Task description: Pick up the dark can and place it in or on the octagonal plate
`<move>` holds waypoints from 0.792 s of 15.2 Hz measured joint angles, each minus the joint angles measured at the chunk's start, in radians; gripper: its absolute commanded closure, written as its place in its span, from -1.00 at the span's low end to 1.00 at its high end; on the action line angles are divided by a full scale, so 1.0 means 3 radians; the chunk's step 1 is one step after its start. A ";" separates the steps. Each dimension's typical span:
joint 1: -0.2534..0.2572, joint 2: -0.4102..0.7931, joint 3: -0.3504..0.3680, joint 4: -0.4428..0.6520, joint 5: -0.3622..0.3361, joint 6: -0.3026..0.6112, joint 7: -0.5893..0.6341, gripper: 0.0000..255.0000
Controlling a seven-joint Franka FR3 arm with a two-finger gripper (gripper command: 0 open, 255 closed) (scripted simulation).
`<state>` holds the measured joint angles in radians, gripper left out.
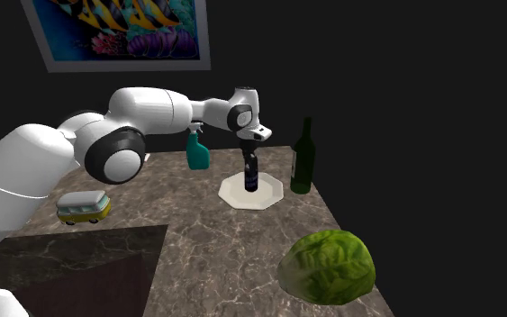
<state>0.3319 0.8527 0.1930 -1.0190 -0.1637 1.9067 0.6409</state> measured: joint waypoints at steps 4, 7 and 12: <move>0.0009 -0.0043 0.0006 0.0159 0.0010 -0.0196 -0.0015 -1.00; 0.0021 -0.0075 0.0010 0.0270 0.0017 -0.0338 -0.0019 -1.00; 0.0021 -0.0080 0.0011 0.0286 0.0018 -0.0363 -0.0021 -1.00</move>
